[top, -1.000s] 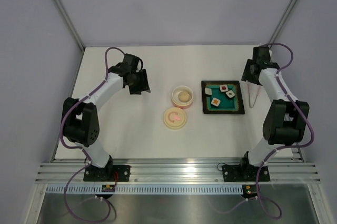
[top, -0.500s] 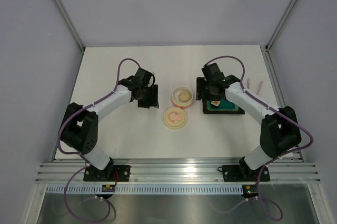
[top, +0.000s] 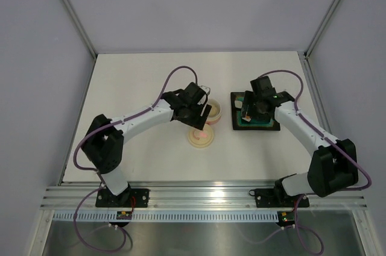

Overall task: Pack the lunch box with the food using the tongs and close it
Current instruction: Pick up the box lid from the center of the board.

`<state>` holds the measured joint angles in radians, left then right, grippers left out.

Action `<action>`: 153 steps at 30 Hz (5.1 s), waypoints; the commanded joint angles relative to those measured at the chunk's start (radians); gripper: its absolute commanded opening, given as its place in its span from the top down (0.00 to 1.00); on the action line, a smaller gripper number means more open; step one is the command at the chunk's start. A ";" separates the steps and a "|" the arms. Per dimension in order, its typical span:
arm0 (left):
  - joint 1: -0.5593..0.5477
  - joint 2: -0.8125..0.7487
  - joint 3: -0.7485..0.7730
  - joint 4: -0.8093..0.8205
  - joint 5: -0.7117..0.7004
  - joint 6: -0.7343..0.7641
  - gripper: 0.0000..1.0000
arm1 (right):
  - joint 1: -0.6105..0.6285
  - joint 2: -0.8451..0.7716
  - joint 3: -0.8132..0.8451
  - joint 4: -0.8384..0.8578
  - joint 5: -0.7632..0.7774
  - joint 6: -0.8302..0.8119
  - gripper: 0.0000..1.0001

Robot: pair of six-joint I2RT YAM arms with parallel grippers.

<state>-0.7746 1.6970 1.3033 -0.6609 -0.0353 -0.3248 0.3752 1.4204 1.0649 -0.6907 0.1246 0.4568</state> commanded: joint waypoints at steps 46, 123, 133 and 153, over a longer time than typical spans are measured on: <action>-0.104 0.293 0.156 -0.046 -0.083 -0.085 0.23 | -0.170 -0.081 -0.083 0.022 -0.060 -0.069 0.23; -0.126 0.274 0.096 -0.009 -0.172 -0.226 0.14 | -0.170 -0.041 -0.080 0.033 -0.100 -0.087 0.23; -0.126 0.254 0.080 0.000 -0.193 -0.227 0.09 | -0.170 -0.037 -0.077 0.033 -0.106 -0.087 0.23; -0.126 0.276 0.094 -0.016 -0.187 -0.212 0.20 | -0.168 -0.037 -0.080 0.034 -0.106 -0.086 0.23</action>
<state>-0.8982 1.9629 1.3960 -0.6666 -0.2089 -0.5434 0.2066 1.3777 0.9737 -0.6765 0.0322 0.3798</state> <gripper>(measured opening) 0.818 0.764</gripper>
